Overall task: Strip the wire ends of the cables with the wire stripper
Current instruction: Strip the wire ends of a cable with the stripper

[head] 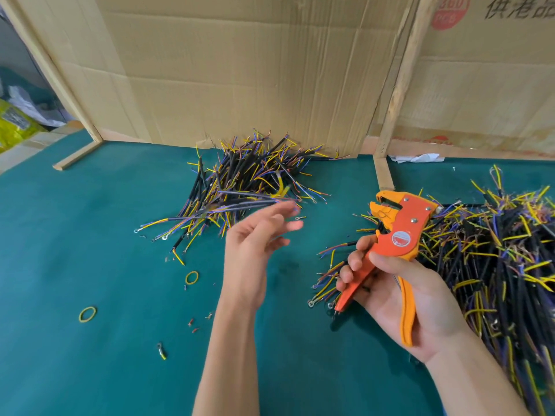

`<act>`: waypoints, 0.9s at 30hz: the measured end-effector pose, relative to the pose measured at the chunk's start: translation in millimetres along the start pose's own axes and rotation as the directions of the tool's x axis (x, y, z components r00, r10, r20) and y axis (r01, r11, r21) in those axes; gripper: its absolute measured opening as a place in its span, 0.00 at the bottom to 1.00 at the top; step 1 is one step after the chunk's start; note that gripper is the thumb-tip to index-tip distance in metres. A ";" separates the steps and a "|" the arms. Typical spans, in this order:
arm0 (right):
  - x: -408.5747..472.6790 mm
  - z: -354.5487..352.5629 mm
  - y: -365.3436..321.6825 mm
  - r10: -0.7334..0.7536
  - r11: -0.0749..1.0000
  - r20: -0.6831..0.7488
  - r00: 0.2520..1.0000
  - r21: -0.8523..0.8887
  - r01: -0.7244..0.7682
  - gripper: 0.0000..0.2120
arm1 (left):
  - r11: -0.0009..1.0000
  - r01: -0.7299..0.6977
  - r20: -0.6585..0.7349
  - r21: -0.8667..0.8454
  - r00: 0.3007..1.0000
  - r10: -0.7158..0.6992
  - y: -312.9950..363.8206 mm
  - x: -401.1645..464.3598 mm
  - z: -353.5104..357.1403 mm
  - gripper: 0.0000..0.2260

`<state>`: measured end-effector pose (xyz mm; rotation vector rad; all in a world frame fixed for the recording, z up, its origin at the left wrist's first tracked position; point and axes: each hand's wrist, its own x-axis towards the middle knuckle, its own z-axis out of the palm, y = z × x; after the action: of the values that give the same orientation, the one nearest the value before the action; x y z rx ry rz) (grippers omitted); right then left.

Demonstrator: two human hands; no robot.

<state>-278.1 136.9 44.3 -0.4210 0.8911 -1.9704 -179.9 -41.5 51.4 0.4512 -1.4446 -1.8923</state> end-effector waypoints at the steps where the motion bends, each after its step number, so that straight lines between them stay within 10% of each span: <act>1: -0.3 -0.2 0.1 -0.005 1.000 -0.005 1.000 -0.004 0.005 0.26 | 1.000 0.020 0.069 0.001 0.997 -0.020 -0.5 -0.9 2.5 0.13; 8: 1.7 -2.8 0.2 0.007 1.000 -0.052 0.999 0.010 -0.006 0.27 | 0.991 0.120 0.394 0.056 0.909 -0.132 1.2 -7.5 12.4 0.11; 27: -1.4 5.7 -1.4 0.090 0.987 -0.070 0.993 -0.130 -0.098 0.24 | 0.912 0.149 0.311 0.383 0.909 -0.279 -4.1 -4.8 11.7 0.07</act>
<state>-274.8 136.2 49.3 -0.3867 1.0691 -1.8530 -185.5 -29.5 50.6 0.4634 -2.0736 -1.9650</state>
